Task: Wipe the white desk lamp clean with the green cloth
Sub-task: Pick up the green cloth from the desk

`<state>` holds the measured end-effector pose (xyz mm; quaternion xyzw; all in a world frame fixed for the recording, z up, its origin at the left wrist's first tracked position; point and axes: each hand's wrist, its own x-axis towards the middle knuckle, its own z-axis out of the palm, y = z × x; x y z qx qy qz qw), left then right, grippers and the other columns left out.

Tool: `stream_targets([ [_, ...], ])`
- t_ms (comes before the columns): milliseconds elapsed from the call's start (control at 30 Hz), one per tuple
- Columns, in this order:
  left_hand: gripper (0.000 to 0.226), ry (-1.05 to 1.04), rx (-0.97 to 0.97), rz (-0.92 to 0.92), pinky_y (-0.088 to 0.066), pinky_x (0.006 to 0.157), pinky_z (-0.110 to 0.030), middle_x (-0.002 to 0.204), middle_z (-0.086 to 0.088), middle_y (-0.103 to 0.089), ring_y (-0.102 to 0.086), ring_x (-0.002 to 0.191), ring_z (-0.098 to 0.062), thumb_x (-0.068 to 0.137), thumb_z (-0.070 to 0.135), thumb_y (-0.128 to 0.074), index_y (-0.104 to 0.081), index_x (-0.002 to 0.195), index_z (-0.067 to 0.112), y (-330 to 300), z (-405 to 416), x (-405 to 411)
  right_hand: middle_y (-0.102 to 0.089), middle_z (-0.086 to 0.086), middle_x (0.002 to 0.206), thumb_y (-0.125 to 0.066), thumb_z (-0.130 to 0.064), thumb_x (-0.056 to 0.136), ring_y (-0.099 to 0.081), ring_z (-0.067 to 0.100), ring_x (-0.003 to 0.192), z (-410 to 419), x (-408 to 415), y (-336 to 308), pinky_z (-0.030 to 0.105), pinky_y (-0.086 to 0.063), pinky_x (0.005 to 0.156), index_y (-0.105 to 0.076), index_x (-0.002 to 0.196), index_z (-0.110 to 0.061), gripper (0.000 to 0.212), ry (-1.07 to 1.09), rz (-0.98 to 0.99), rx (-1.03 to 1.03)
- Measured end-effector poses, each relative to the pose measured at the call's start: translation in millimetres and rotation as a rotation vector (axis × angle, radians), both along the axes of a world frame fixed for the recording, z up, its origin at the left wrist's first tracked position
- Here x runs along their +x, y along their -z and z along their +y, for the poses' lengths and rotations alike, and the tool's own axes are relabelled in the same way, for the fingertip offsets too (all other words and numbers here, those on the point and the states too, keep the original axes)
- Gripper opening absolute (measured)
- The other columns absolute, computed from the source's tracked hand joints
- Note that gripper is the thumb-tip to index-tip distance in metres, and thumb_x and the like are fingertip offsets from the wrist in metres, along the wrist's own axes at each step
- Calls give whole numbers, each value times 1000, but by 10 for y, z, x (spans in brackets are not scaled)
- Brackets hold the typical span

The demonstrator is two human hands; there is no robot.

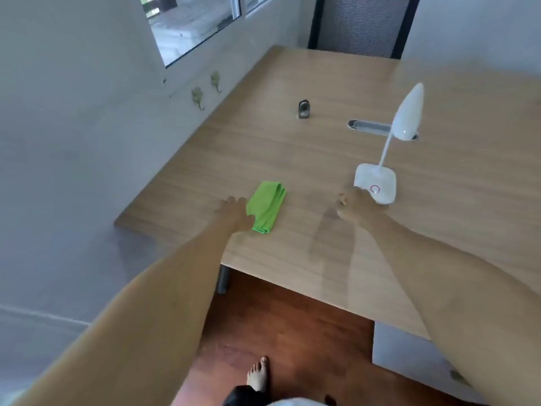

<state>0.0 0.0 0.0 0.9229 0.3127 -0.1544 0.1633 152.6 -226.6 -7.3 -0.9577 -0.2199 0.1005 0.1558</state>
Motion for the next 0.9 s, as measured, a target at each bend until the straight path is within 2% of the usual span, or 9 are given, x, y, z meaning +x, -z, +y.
stream_targets([
  [100, 53, -93, -104, -50, -40, 102, -37, 134, -21, -54, -49, 124, -35, 93, 40, -46, -51, 130, 2, 135, 113, -58, -67, 23, 107, -51, -20, 90, -60, 39, 104, 462, -27, 14, 38, -49, 90, -66, 98, 0, 27, -27, 13, 130],
  [267, 42, -139, -165, -136, -45, 76, -31, 105, -17, -69, -63, 100, -31, 85, 43, -57, -68, 102, 7, 313, 176, -55, -69, 19, 108, -46, -42, 92, -60, 35, 106, 1148, -17, 79, 35, -46, 87, -65, 97, -6, 41, 54, 239, 307],
  [333, 36, -164, -201, -156, -40, 68, -28, 98, -15, -71, -66, 94, -28, 82, 41, -62, -70, 94, 9, 386, 202, -28, -64, 17, 121, -47, -48, 90, -57, 32, 115, 1343, -22, 116, 33, -44, 93, -62, 112, -7, 50, 47, 348, 282],
  [433, 28, -185, -237, -180, -40, 64, -26, 91, -11, -73, -67, 86, -24, 78, 37, -66, -72, 87, 10, 434, 229, 9, -53, 17, 137, -59, -35, 86, -50, 32, 126, 1505, -15, 169, 33, -41, 104, -49, 129, -3, 55, 37, 383, 150],
  [600, 15, -188, -275, -142, -40, 57, -25, 76, -10, -68, -60, 72, -18, 74, 26, -69, -70, 75, 11, 429, 281, 40, -66, 18, 118, -60, -19, 78, -61, 33, 111, 1463, -35, 236, 30, -48, 85, -64, 110, -2, 37, 125, 374, 63],
  [667, 20, -203, -291, -137, -35, 45, -21, 57, -3, -55, -54, 63, -18, 72, 22, -70, -59, 59, 11, 387, 289, 59, -68, 18, 104, -63, -16, 76, -64, 32, 104, 1390, -17, 248, 29, -41, 74, -66, 106, 2, 35, 207, 444, 141],
  [767, 37, -190, -342, -164, -23, 27, -11, 48, 3, -38, -39, 45, -13, 69, 16, -72, -43, 46, 13, 258, 291, 119, -60, 13, 86, -72, -10, 73, -60, 25, 79, 1199, -25, 179, 33, -48, 73, -66, 91, 3, 22, 372, 576, 357],
  [833, 28, -173, -392, -164, -30, 35, -11, 53, 1, -41, -42, 51, -14, 69, 15, -74, -51, 55, 9, 154, 270, 198, -60, 13, 88, -70, -3, 75, -59, 23, 76, 1013, -39, 106, 34, -52, 84, -63, 85, -2, 13, 494, 728, 544],
  [900, 19, -163, -449, -176, -41, 56, -19, 60, -5, -48, -50, 63, -20, 71, 13, -72, -56, 64, 7, 63, 196, 309, -62, 14, 86, -64, 2, 78, -60, 25, 83, 800, -57, 34, 40, -53, 92, -63, 94, -3, 17, 586, 877, 718],
])
